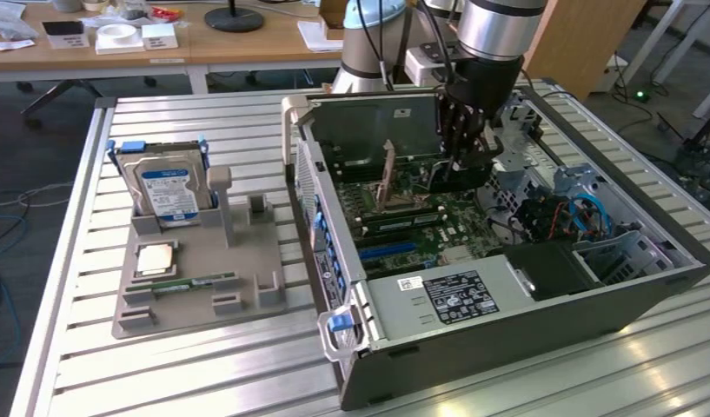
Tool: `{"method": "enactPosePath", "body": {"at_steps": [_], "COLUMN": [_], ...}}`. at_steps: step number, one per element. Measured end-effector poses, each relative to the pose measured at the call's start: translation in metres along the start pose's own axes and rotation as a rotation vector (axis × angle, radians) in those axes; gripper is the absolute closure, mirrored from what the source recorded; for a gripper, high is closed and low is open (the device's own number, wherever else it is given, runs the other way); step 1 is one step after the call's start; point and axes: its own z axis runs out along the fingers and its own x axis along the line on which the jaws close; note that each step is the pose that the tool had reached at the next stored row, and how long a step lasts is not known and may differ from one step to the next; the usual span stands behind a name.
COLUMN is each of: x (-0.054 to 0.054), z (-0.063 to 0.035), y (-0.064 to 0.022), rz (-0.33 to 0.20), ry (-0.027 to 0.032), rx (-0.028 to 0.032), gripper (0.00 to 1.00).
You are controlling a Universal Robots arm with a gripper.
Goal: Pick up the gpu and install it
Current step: 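Insert the gpu into the slot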
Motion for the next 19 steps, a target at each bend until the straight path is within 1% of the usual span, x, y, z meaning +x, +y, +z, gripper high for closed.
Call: {"method": "enactPosePath", "body": {"at_steps": [6, 11, 19], "x": [0.0, -0.0002, -0.0003], "z": [0.0005, 0.0039, 0.0051], "y": [0.0002, 0.0005, 0.0006], "rz": [0.0, 0.0, 0.0], "ry": [0.0001, 0.0, -0.0001], "rx": [0.0, 0.0, 0.0001], "gripper": [0.74, 0.74, 0.74]}}
